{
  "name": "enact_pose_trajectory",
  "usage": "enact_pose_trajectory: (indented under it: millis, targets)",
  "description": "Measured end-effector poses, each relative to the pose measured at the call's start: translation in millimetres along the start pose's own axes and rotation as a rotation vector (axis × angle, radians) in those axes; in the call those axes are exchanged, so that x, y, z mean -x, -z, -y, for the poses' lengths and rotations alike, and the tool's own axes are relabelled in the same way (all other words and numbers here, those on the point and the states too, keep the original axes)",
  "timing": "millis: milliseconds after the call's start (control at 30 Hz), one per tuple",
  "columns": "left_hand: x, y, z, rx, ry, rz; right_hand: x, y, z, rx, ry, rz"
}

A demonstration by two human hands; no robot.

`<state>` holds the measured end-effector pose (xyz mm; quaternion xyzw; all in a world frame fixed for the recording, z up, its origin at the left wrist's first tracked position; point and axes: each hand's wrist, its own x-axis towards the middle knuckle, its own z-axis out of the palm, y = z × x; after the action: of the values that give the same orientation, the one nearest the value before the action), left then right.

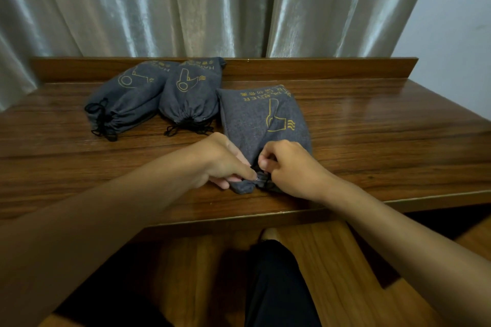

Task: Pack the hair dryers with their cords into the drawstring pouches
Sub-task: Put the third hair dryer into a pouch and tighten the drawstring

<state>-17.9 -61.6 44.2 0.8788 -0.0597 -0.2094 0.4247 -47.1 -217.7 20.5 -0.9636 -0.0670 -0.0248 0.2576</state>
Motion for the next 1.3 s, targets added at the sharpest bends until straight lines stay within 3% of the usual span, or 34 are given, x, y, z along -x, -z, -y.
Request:
enact_pose_trajectory:
  millis: [500,800,933,1167,1300]
  targets:
    - [5,12,21,0.075,-0.171,0.098,7,-3,-1,-0.07,0.008,-0.043]
    - [5,2,-4,-0.247,-0.208,0.039,6,-1,5,-0.072,0.046,-0.044]
    - [3,0,-15,-0.374,-0.138,0.032,10,1,8,0.055,0.09,-0.087]
    - [-5,-1,-23,-0.322,-0.006,0.09,27,-3,3,0.501,0.291,-0.173]
    - [-8,5,-27,-0.317,0.004,0.204,24,-2,7,0.495,0.279,-0.183]
